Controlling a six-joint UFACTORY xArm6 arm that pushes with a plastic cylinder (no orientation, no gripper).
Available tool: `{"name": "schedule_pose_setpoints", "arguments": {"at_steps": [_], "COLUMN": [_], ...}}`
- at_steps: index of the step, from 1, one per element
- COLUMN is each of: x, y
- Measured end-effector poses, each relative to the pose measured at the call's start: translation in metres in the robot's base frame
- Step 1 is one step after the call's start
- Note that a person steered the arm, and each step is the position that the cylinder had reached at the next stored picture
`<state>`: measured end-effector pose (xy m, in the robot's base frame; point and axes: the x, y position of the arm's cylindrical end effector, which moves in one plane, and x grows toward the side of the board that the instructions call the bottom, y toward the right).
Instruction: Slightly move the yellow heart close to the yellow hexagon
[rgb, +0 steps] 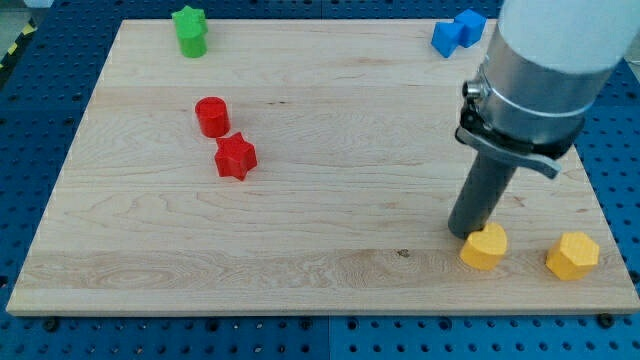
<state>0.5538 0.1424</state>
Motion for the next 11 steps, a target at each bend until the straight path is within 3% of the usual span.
{"name": "schedule_pose_setpoints", "arguments": {"at_steps": [4,11], "x": [0.040,0.027], "y": [-0.016,-0.011]}}
